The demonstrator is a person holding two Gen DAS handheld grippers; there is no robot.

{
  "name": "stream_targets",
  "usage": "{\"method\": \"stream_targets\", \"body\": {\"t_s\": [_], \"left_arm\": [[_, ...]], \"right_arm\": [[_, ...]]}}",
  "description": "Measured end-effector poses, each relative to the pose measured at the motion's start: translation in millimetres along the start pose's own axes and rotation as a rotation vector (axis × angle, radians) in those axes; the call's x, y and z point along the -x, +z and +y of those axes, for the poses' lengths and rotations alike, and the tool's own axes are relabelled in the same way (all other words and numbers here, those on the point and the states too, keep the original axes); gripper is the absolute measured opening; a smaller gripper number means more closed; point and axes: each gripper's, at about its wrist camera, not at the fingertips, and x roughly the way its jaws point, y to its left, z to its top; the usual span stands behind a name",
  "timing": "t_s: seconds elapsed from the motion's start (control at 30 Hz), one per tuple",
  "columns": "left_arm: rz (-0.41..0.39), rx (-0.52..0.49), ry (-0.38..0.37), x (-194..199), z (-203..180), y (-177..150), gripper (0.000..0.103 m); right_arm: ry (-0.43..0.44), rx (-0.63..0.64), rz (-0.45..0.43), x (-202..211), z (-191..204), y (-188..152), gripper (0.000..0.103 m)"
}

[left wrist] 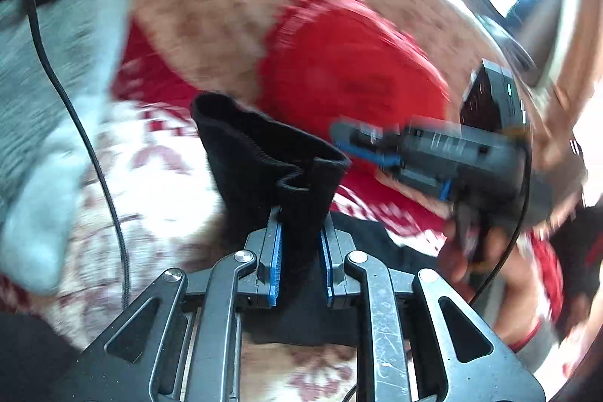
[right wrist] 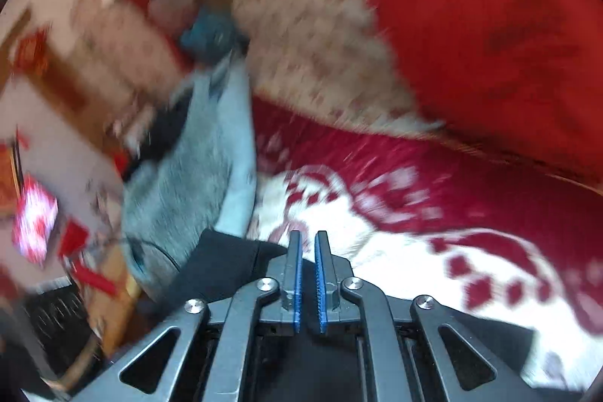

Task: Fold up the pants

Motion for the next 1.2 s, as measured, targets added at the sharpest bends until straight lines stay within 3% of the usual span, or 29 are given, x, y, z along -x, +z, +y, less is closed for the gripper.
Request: {"method": "stream_targets", "body": {"t_s": [0.03, 0.1, 0.23, 0.37, 0.53, 0.57, 0.6, 0.63, 0.73, 0.87, 0.93, 1.2], "left_arm": [[0.019, -0.017, -0.011, -6, -7, -3, 0.015], [0.063, -0.039, -0.025, -22, -16, -11, 0.015], [0.12, -0.079, -0.011, -38, -20, -27, 0.015], [0.109, -0.121, 0.009, -36, -25, -26, 0.015], [0.105, -0.12, 0.023, -32, -25, -31, 0.015], [0.106, -0.126, 0.025, -28, -25, -34, 0.015], [0.106, -0.137, 0.03, -24, -26, -35, 0.015], [0.109, -0.154, 0.038, -22, -27, -37, 0.015], [0.116, -0.146, 0.032, -23, -24, -38, 0.015], [0.115, -0.145, 0.034, -27, -25, -38, 0.015], [0.116, -0.145, 0.037, -30, -26, -40, 0.015], [0.074, -0.104, 0.028, -21, -21, -45, 0.015]], "right_arm": [[0.012, -0.036, -0.016, 14, -7, 0, 0.047], [0.036, -0.114, -0.03, 33, -21, -6, 0.072], [0.082, -0.179, 0.012, 35, -37, -31, 0.072], [0.097, -0.099, 0.043, 27, -25, -39, 0.073], [0.046, 0.002, 0.13, 2, -1, -46, 0.072], [0.022, 0.002, 0.148, -4, -1, -47, 0.064], [0.015, -0.008, 0.165, -11, -2, -49, 0.049], [0.023, -0.016, 0.178, -14, -3, -52, 0.047], [0.006, -0.022, 0.151, -9, 1, -54, 0.048], [0.032, -0.042, 0.031, 26, 7, -52, 0.058], [0.025, -0.044, 0.004, 42, 10, -52, 0.068], [-0.018, 0.035, 0.125, 23, 25, -68, 0.069]]}}
